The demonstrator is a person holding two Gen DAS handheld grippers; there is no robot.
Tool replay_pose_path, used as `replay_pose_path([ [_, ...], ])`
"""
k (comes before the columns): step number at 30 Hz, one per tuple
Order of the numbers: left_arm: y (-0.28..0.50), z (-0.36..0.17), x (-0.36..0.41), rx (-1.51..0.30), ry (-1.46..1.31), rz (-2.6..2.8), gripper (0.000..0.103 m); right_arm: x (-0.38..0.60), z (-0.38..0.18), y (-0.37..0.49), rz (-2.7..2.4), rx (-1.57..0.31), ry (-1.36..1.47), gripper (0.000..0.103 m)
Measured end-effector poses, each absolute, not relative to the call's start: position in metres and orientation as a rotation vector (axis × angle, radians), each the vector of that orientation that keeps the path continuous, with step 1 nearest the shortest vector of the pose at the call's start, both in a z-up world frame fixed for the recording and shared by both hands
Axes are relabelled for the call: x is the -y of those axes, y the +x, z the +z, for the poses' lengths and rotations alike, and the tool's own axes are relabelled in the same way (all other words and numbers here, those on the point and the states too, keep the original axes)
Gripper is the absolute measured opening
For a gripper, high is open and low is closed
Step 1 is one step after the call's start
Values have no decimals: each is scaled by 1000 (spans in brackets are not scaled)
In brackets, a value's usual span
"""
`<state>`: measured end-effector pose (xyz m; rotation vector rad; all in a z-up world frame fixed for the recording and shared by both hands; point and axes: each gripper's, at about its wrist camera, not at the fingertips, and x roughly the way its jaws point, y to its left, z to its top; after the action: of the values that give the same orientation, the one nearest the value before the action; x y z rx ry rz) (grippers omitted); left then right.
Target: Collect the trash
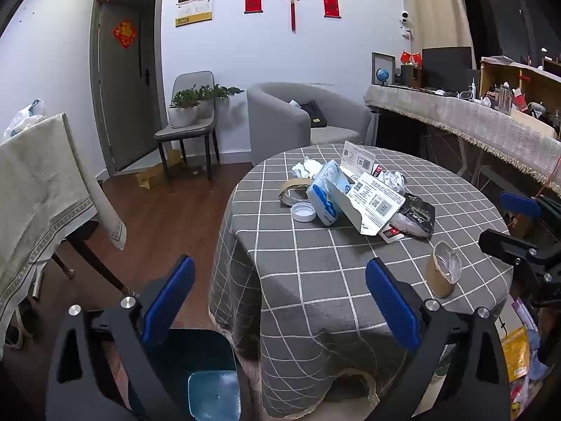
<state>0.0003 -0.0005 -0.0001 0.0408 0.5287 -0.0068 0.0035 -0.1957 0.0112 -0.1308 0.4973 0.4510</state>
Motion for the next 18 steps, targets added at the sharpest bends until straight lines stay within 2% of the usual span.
replay_pose_path([
  [18, 0, 0, 0, -527, 35, -8, 99, 196, 9, 5, 453, -511, -127, 100],
])
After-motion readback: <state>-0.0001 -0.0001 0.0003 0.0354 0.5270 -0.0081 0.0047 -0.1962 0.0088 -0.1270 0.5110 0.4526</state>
